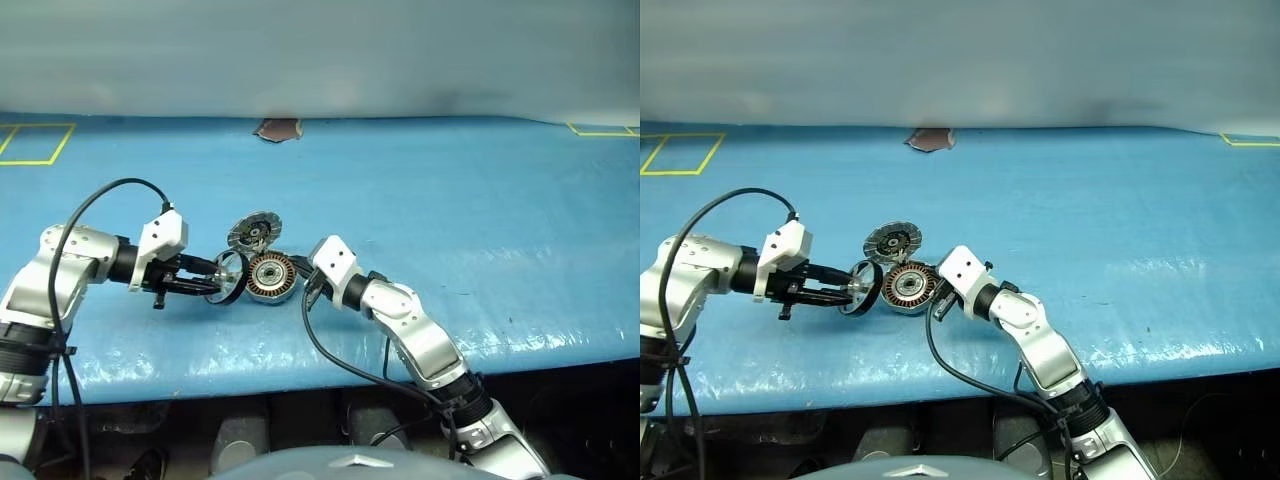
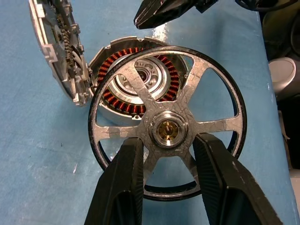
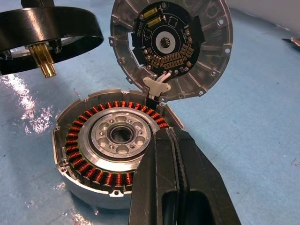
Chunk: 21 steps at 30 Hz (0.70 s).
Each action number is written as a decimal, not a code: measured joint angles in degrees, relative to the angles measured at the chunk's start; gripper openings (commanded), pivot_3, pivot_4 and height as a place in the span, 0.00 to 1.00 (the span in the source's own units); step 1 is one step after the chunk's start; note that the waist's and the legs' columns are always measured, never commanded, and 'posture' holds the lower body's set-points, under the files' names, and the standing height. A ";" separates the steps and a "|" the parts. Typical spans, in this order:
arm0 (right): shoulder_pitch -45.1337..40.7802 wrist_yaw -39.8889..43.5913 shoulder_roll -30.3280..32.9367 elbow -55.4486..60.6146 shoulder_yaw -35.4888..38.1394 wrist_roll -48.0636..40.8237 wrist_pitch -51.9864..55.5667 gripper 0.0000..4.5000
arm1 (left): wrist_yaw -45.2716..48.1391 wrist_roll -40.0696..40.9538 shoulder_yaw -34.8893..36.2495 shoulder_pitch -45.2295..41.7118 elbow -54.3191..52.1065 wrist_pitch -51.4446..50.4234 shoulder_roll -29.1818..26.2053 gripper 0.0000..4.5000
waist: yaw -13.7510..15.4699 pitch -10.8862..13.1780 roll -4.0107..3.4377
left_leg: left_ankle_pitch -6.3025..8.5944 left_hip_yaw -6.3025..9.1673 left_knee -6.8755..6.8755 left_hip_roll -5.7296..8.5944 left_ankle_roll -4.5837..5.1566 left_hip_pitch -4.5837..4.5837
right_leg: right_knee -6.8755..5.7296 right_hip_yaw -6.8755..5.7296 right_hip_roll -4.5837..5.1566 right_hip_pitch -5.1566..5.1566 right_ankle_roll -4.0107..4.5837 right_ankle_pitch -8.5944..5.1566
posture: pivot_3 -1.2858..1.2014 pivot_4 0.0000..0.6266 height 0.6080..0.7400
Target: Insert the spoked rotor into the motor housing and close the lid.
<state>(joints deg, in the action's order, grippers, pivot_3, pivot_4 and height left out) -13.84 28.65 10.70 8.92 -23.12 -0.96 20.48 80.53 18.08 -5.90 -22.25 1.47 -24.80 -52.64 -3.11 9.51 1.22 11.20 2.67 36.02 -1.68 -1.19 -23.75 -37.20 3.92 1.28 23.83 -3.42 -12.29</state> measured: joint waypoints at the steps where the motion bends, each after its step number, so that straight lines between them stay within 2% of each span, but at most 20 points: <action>1: 0.01 0.13 0.12 0.00 -0.01 0.00 0.03 0.00 | -0.49 -0.12 -0.39 -0.97 -0.10 0.00 0.66 0.31 | 0.01 0.00 0.00 | 0.00 0.00 0.01 0.00 0.00 0.00 | 0.00 0.00 0.00 0.00 0.00 0.00 | 0.52 0.24 1.00; 9: 1.69 3.23 2.38 0.61 -0.10 -0.24 0.32 0.00 | -1.59 -3.12 -6.58 -6.10 -0.35 -0.07 4.08 0.31 | -0.27 0.00 0.00 | 0.00 0.01 0.00 0.00 0.00 0.00 | -0.01 0.02 -0.04 0.00 -0.01 0.00 | 0.52 0.24 1.00; 21: 3.88 7.20 3.58 1.31 0.19 -2.94 -0.69 0.00 | -0.35 -6.79 -11.09 -10.81 2.81 1.49 6.96 0.31 | -0.28 0.00 0.01 | 0.00 0.06 0.03 0.01 0.01 0.01 | -0.04 0.03 -0.08 -0.03 0.00 0.00 | 0.52 0.24 1.00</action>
<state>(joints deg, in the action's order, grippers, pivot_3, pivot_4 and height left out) -9.96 35.85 14.28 10.23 -22.93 -3.89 19.79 80.18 11.30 -16.99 -33.06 4.29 -23.30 -45.67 -3.39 9.51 1.23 11.20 2.73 36.05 -1.68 -1.18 -23.74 -37.24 3.95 1.20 23.80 -3.42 -12.28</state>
